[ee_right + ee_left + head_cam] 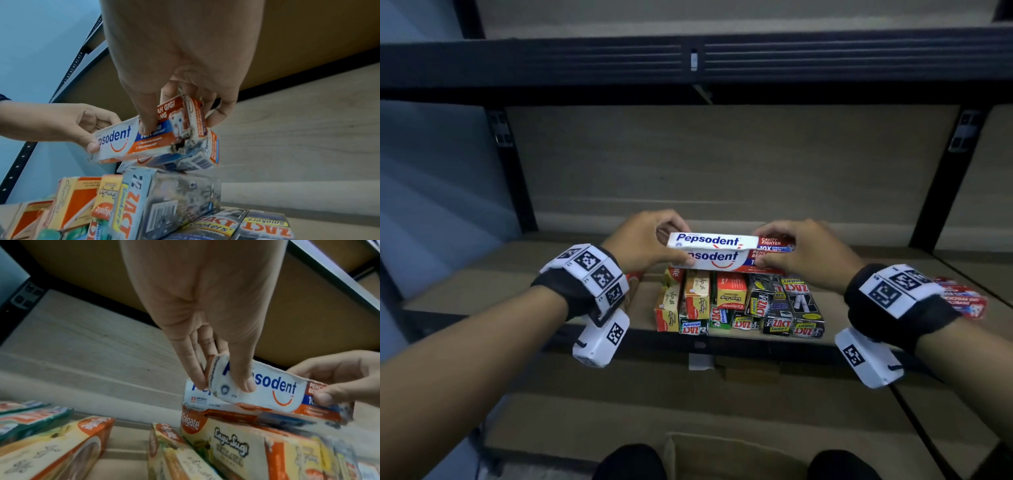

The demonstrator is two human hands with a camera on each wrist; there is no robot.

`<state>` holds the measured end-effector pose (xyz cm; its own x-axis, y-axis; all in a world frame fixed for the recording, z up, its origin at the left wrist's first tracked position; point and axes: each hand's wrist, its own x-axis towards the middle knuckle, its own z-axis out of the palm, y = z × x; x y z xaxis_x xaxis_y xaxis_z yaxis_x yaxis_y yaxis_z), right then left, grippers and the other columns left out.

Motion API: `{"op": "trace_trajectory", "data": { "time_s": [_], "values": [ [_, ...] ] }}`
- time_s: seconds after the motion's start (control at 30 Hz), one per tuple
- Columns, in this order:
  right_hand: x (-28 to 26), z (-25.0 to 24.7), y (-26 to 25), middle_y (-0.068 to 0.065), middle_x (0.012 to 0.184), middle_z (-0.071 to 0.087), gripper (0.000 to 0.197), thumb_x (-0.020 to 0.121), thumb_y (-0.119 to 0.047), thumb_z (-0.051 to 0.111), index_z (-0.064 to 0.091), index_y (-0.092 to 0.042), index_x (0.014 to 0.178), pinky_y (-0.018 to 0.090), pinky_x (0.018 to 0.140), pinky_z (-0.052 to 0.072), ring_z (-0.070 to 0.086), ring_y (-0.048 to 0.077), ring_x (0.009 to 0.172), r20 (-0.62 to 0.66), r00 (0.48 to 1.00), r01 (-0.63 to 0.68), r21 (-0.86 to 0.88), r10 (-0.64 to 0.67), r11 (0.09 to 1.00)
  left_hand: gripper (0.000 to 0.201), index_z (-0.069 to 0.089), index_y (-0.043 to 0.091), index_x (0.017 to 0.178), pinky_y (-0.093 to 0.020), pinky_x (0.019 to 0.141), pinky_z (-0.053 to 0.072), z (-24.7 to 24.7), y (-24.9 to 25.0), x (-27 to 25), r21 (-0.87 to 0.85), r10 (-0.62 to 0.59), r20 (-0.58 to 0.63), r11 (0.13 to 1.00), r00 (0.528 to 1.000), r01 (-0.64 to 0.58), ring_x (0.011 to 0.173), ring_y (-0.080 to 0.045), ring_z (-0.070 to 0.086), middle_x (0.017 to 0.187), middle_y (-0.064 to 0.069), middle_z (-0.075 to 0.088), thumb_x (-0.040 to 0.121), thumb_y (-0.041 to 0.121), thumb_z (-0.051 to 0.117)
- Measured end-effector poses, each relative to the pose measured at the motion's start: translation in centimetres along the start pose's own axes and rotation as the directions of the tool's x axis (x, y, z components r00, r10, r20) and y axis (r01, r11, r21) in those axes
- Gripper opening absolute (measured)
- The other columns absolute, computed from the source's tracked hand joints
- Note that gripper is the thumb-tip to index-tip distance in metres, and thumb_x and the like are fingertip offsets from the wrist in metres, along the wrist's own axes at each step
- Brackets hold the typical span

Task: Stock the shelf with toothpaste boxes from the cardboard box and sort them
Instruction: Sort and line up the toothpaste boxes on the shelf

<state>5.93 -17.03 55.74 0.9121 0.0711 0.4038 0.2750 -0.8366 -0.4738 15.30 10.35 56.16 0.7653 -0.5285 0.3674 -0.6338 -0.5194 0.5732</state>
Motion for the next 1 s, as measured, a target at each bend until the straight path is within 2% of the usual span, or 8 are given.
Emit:
{"op": "trace_trajectory", "data": {
  "time_s": [0.2, 0.4, 0.5, 0.6, 0.7, 0.8, 0.9, 1.0],
  "values": [
    [0.3, 1.2, 0.0, -0.009, 0.109, 0.065, 0.043, 0.08, -0.032, 0.081, 0.066, -0.032, 0.121, 0.033, 0.08, 0.059, 0.063, 0.008, 0.094, 0.013, 1.0, 0.023, -0.101, -0.022, 0.995, 0.04, 0.066, 0.028, 0.106, -0.03, 0.083, 0.058, 0.9, -1.7, 0.3, 0.134, -0.028, 0.062, 0.991, 0.998, 0.02, 0.094, -0.003, 0.066, 0.105, 0.014, 0.069, 0.072, 0.026, 0.086],
    [0.4, 1.1, 0.6, -0.008, 0.116, 0.047, 0.055, 0.079, -0.052, 0.073, 0.056, -0.046, 0.13, 0.032, 0.091, 0.043, 0.038, 0.013, 0.114, 0.017, 0.999, 0.047, -0.297, -0.044, 0.954, 0.051, 0.061, 0.029, 0.123, -0.026, 0.09, 0.051, 1.1, -2.5, -0.2, 0.181, 0.111, 0.056, 0.976, 0.992, -0.119, 0.108, -0.004, 0.054, 0.118, 0.012, 0.056, 0.077, 0.032, 0.082],
    [0.5, 1.2, 1.3, -0.002, 0.132, 0.043, 0.072, 0.077, -0.057, 0.072, 0.045, -0.037, 0.141, 0.042, 0.101, 0.047, 0.041, 0.016, 0.122, 0.077, 0.997, -0.005, -0.289, 0.028, 0.957, 0.068, 0.047, 0.032, 0.141, -0.025, 0.099, 0.045, 1.1, -2.8, 0.4, 0.178, 0.128, 0.125, 0.973, 0.984, -0.149, 0.123, -0.006, 0.044, 0.135, 0.01, 0.043, 0.08, 0.041, 0.077],
    [0.3, 1.5, 2.0, 0.0, 0.132, 0.042, 0.073, 0.081, -0.054, 0.072, 0.043, -0.027, 0.143, 0.035, 0.097, 0.051, 0.047, 0.013, 0.116, 0.135, 0.988, -0.043, -0.208, 0.073, 0.977, 0.077, 0.037, 0.029, 0.149, -0.031, 0.103, 0.043, 1.4, -2.5, 0.9, 0.223, 0.033, 0.184, 0.972, 0.982, -0.075, 0.129, -0.01, 0.041, 0.145, 0.006, 0.04, 0.082, 0.05, 0.071],
    [0.3, 1.5, 1.9, -0.004, 0.126, 0.04, 0.065, 0.08, -0.049, 0.075, 0.049, -0.026, 0.135, 0.03, 0.095, 0.051, 0.046, 0.011, 0.116, 0.108, 0.993, -0.029, -0.173, 0.048, 0.984, 0.068, 0.046, 0.031, 0.143, -0.033, 0.099, 0.045, 1.7, -2.8, 1.3, 0.218, 0.009, 0.2, 0.974, 0.98, -0.053, 0.122, -0.011, 0.046, 0.136, 0.004, 0.045, 0.083, 0.048, 0.072],
    [0.5, 1.2, 1.9, -0.006, 0.124, 0.042, 0.054, 0.074, -0.047, 0.08, 0.053, -0.028, 0.117, 0.025, 0.086, 0.053, 0.051, 0.01, 0.108, 0.117, 0.992, -0.028, -0.142, 0.045, 0.99, 0.053, 0.057, 0.034, 0.123, -0.031, 0.096, 0.049, 2.1, -3.3, 1.6, 0.153, 0.028, 0.171, 0.987, 0.985, -0.055, 0.117, -0.011, 0.05, 0.128, 0.005, 0.044, 0.076, 0.048, 0.078],
    [0.9, 0.6, 1.9, -0.004, 0.121, 0.055, 0.05, 0.073, -0.036, 0.085, 0.051, -0.028, 0.11, 0.027, 0.075, 0.06, 0.064, 0.011, 0.097, 0.22, 0.972, -0.07, -0.049, 0.079, 0.996, 0.049, 0.053, 0.036, 0.113, -0.03, 0.088, 0.054, 2.1, -3.2, 1.9, 0.163, 0.022, 0.198, 0.985, 0.98, -0.055, 0.11, -0.011, 0.052, 0.125, 0.006, 0.043, 0.074, 0.048, 0.08],
    [1.2, 0.0, 1.7, -0.004, 0.11, 0.067, 0.051, 0.073, -0.023, 0.087, 0.055, -0.027, 0.113, 0.03, 0.07, 0.062, 0.072, 0.013, 0.087, 0.282, 0.954, -0.131, 0.08, 0.103, 0.988, 0.048, 0.048, 0.036, 0.112, -0.036, 0.078, 0.061, 2.1, -2.6, 2.4, 0.106, -0.038, 0.269, 0.994, 0.962, 0.01, 0.1, -0.013, 0.065, 0.123, 0.005, 0.057, 0.076, 0.044, 0.08]
  ]
}}
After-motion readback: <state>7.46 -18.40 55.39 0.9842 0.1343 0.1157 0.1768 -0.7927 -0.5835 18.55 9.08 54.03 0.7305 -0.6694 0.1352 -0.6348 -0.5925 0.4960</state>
